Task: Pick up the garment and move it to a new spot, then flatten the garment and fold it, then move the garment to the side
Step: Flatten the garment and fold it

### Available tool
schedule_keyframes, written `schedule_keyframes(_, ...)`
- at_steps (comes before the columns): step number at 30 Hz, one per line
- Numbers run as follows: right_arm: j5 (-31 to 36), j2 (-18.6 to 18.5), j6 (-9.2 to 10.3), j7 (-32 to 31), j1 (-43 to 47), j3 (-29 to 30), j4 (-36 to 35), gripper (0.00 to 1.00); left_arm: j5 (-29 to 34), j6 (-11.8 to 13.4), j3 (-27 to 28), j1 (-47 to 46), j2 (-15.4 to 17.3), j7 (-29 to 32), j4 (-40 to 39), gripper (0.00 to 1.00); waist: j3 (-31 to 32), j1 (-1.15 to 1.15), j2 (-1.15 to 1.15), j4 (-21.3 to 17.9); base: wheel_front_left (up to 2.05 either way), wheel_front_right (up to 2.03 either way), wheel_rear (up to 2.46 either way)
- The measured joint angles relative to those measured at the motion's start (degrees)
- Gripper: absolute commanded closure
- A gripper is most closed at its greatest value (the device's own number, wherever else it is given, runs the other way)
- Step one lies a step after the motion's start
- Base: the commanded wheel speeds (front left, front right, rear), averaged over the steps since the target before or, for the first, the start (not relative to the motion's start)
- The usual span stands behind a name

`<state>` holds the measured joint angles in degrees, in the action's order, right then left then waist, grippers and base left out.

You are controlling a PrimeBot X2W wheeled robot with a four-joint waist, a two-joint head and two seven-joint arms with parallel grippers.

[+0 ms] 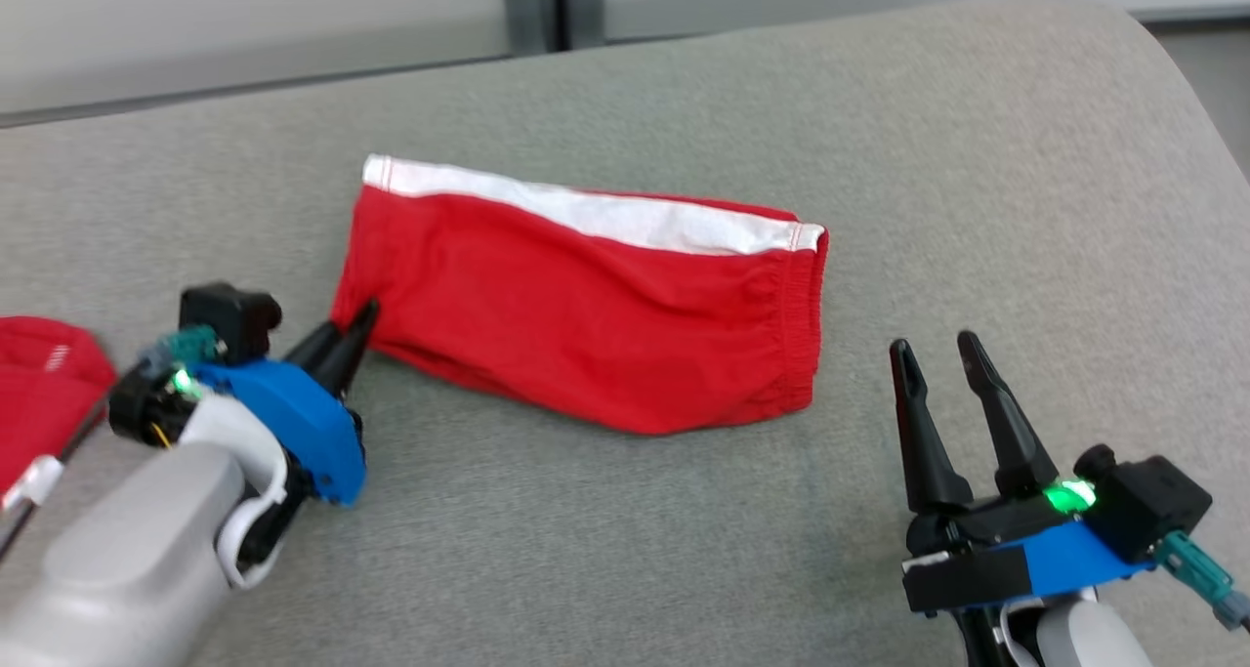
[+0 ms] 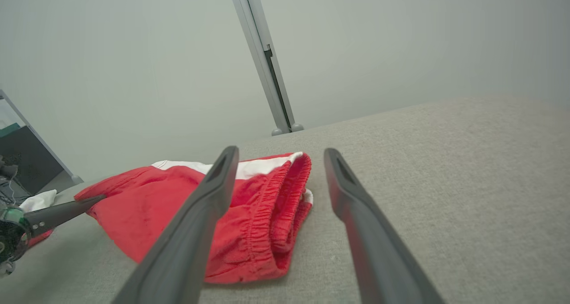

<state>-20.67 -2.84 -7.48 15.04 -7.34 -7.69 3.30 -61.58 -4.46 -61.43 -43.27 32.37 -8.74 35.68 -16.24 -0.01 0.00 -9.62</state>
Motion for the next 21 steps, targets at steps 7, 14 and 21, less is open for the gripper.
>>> schedule_keyframes(7,0.88,0.0,0.0,0.0,3.59,2.55,1.62,0.0,-0.76,4.21,-0.26,7.35,-0.37,-3.19,-5.83,1.0,3.45,0.0,0.0,3.69,0.0,0.0,0.0)
schedule_keyframes(14,1.36,0.0,0.0,0.0,6.45,4.16,2.97,0.0,-1.03,7.71,-0.64,15.41,0.11,-5.0,-10.34,1.0,5.27,0.0,0.0,4.99,0.0,0.0,0.0)
schedule_keyframes(21,2.0,0.02,0.0,-0.01,7.72,4.39,4.72,0.0,0.19,10.12,-0.23,18.78,-1.15,-5.86,-10.21,0.02,6.76,0.0,0.0,6.22,0.0,0.0,0.0)
